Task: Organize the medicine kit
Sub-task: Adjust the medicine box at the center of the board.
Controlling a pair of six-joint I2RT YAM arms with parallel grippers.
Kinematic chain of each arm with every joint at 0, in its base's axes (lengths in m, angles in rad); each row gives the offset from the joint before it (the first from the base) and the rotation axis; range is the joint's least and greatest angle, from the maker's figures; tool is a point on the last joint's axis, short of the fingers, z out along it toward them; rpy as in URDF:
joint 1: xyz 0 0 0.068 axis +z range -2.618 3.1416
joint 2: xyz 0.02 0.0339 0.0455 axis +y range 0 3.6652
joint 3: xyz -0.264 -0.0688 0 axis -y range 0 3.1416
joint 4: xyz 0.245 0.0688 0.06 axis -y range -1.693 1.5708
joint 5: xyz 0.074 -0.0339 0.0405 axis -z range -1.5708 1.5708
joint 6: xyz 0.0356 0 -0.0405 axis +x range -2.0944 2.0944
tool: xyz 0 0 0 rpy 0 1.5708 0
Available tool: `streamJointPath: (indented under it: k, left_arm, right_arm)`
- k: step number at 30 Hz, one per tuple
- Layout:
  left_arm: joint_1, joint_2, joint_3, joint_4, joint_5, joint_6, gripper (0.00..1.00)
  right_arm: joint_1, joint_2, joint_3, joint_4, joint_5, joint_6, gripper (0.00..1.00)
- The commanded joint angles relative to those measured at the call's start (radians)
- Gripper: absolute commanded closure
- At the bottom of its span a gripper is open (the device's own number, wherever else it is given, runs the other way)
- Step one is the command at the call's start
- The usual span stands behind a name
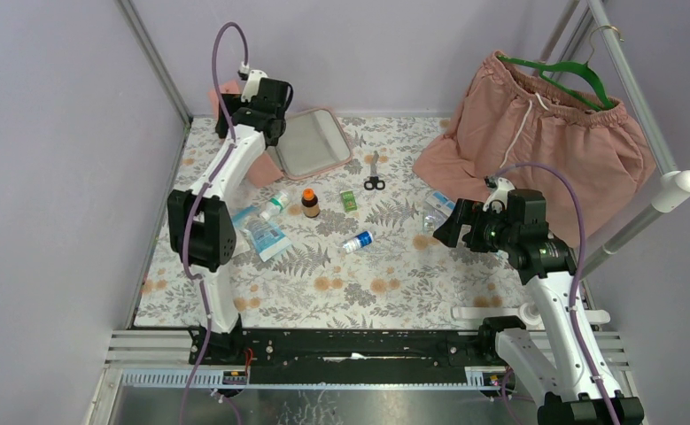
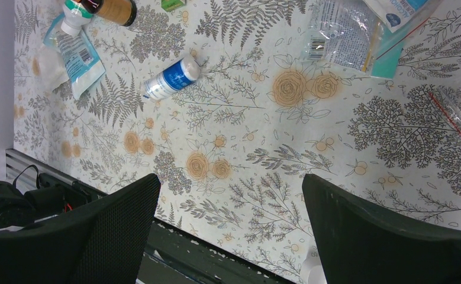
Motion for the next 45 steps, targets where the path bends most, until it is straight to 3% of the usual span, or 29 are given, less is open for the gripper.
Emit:
streamJointPath:
  k: [1,6,11,15,24,31,36,45]
  left_arm:
    - [0.040,-0.015,-0.040,0.037,0.022,-0.016,0.13]
    - [0.084,-0.056,-0.097,0.040,0.090,-0.048,0.37]
    - [0.137,-0.092,-0.162,0.045,0.182,-0.088,0.71]
    - [0.170,-0.106,-0.204,0.069,0.298,-0.077,0.84]
    - [0.173,-0.036,-0.181,0.084,0.377,-0.081,0.89]
    - [0.198,-0.011,-0.195,0.100,0.331,-0.142,0.88]
    - [0.271,-0.034,-0.241,0.158,0.495,-0.208,0.87]
    - [0.314,-0.007,-0.260,0.202,0.654,-0.201,0.87]
  right_arm:
    - [0.004,-0.008,0.001,0.025,0.004,-0.003,0.00]
    - [0.004,-0.009,-0.001,0.026,0.007,-0.003,0.00]
    - [0.004,-0.008,-0.001,0.025,0.004,-0.001,0.00]
    - [0.004,-0.006,0.000,0.024,0.002,-0.001,0.00]
    - [0.004,-0.003,0.003,0.023,0.004,-0.003,0.00]
    - [0.004,-0.001,0.002,0.023,0.008,-0.004,0.00]
    - [0.004,0.007,0.005,0.019,0.011,-0.006,0.00]
    - [0.004,0.020,0.006,0.016,0.019,-0.006,0.00]
